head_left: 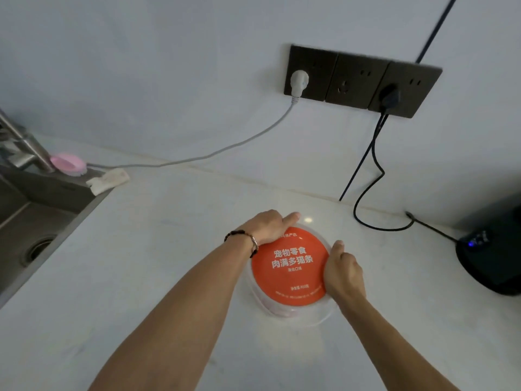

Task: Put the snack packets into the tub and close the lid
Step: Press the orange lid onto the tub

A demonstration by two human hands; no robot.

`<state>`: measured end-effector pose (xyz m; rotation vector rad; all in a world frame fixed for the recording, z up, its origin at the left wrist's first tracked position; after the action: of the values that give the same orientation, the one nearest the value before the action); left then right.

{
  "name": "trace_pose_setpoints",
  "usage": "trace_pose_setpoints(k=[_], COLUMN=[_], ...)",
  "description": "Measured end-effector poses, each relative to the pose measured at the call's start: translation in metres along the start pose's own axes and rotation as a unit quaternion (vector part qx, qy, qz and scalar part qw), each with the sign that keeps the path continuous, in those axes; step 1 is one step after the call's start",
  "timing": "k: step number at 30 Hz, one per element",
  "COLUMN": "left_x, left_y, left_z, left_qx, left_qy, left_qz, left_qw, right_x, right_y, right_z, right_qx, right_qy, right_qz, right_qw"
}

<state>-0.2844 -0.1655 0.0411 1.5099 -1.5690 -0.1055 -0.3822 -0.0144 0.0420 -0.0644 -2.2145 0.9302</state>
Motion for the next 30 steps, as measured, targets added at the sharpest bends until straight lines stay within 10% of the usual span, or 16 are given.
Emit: trace_pose_setpoints(k=[9, 20, 30], left_x=[-0.055, -0.048, -0.062], left_y=[-0.013, 0.027, -0.027], left_z=[-0.062, -0.020, -0.053], left_qx=[0.048, -0.031, 0.083], left_qy=[0.084, 0.061, 0.223], left_qz=[-0.081, 0.020, -0.147], left_qw=[0.992, 0.997, 0.960], right_x=[0.042, 0.011, 0.036], right_y=[-0.023, 0.057, -0.006], right_z=[0.031, -0.051, 0.006], right_qx=[0.082, -0.075, 0.170], right_qy=[-0.002, 0.042, -0.098], right_qz=[-0.074, 0.212, -0.163], right_qw=[0.994, 0.974, 0.967])
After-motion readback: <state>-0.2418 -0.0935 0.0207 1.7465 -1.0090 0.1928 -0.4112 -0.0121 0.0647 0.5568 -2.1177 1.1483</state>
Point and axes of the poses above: each hand's wrist, its own z-axis towards the middle knuckle, its own x-axis out of the back of the hand, y = z × x, the point moved 2 cm from there along z, towards the middle knuckle, and after that the axes turned 11 degrees about -y, right-handed, at the moved point
